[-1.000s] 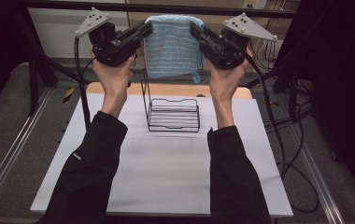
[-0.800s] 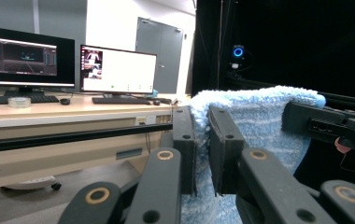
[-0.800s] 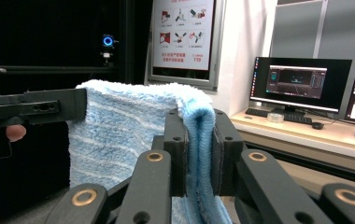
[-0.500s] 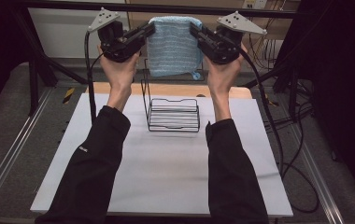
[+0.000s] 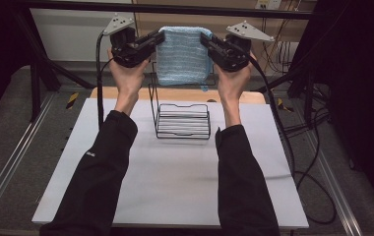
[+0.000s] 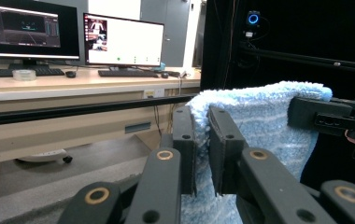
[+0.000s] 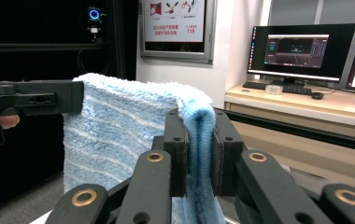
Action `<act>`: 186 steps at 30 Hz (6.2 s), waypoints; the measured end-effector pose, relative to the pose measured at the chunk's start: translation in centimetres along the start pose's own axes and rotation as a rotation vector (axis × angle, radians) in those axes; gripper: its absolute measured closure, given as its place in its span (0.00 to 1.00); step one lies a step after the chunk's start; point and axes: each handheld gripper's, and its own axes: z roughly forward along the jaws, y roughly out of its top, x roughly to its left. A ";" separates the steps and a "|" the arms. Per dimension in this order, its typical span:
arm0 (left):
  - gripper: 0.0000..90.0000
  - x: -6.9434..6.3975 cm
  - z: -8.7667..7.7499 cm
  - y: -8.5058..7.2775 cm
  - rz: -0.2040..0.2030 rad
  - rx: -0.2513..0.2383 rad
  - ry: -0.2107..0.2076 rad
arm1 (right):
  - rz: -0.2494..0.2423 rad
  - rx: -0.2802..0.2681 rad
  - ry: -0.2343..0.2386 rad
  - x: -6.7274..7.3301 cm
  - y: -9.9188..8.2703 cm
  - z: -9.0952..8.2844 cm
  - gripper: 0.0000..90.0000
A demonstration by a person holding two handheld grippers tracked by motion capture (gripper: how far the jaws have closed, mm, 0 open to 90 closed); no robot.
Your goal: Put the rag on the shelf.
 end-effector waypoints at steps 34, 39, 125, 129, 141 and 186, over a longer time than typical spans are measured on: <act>0.90 0.7 -1.7 -6.1 0.047 0.072 -0.091 | 0.013 0.096 0.070 0.5 -5.8 -1.5 0.88; 0.90 0.6 -2.5 -6.4 0.060 0.064 -0.118 | -0.011 0.092 0.094 0.7 -5.9 -2.1 0.88; 0.99 -1.3 -2.0 -11.4 0.035 0.352 -0.074 | 0.039 0.321 0.177 0.9 -11.1 -3.9 0.98; 0.99 -1.4 -2.2 -11.4 0.042 0.344 -0.076 | 0.036 0.312 0.179 1.0 -11.1 -3.9 0.95; 0.93 -2.1 -3.5 -9.7 0.041 0.316 -0.103 | 0.026 0.264 0.210 1.4 -9.9 -5.0 0.83; 0.09 0.6 -10.2 -10.6 0.055 0.377 -0.055 | 0.092 0.259 0.236 -0.1 -8.7 -10.5 0.03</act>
